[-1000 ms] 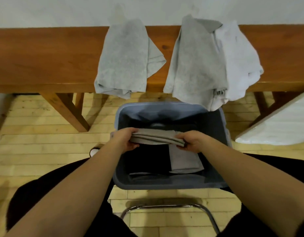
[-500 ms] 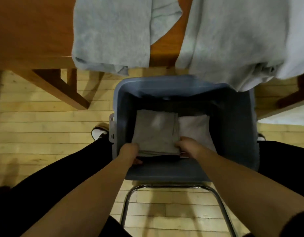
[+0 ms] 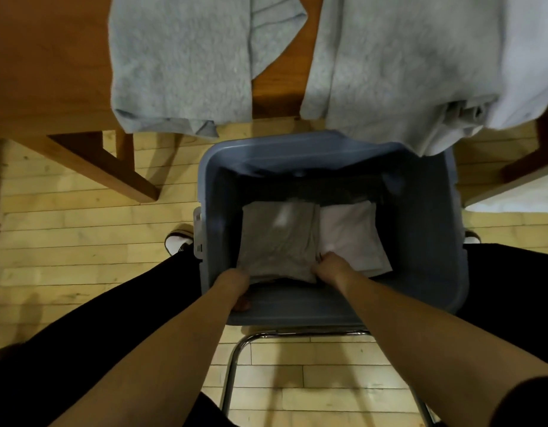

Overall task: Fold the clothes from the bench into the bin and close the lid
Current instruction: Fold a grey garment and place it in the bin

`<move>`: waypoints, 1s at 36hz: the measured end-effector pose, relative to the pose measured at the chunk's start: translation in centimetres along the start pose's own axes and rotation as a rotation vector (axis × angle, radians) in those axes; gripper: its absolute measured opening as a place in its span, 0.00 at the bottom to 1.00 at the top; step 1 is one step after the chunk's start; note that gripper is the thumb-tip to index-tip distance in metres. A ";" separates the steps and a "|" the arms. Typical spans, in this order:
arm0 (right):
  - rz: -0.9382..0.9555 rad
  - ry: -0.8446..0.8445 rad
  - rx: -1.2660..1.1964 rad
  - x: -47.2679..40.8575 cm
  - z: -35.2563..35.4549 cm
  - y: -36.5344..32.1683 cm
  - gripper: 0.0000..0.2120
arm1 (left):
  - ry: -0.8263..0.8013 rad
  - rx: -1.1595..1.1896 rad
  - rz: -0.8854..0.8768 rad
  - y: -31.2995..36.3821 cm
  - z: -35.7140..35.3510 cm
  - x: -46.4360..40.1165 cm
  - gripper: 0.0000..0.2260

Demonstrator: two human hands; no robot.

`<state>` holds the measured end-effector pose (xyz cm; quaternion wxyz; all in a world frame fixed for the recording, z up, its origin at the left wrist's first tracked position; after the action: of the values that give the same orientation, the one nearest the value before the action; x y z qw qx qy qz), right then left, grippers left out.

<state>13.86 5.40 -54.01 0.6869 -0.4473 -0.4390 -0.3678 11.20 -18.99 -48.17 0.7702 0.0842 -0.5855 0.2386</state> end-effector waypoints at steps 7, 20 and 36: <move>0.037 0.082 0.078 1.4 1.7 -1.2 0.09 | 0.193 -0.161 -0.189 3.2 3.1 2.3 0.14; 0.715 0.135 0.391 17.8 6.1 -18.7 0.09 | 0.683 0.158 -0.689 8.1 13.6 17.3 0.10; 1.139 0.556 0.947 25.5 9.3 -33.0 0.33 | 1.313 -0.368 -0.823 9.8 25.7 24.0 0.20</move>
<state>-9.57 0.43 -18.61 0.9714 -0.1549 -0.0646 0.1682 -10.67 -14.51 -19.32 0.9857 0.0074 0.0361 -0.1645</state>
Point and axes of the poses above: each hand's wrist, its own x-axis away from the middle knuckle, its own z-axis out of the back of the hand, y = z × x, the point moved 8 cm from there along -x, towards the middle knuckle, and after that the axes turned 7 degrees about -x, right-handed, at the moved point
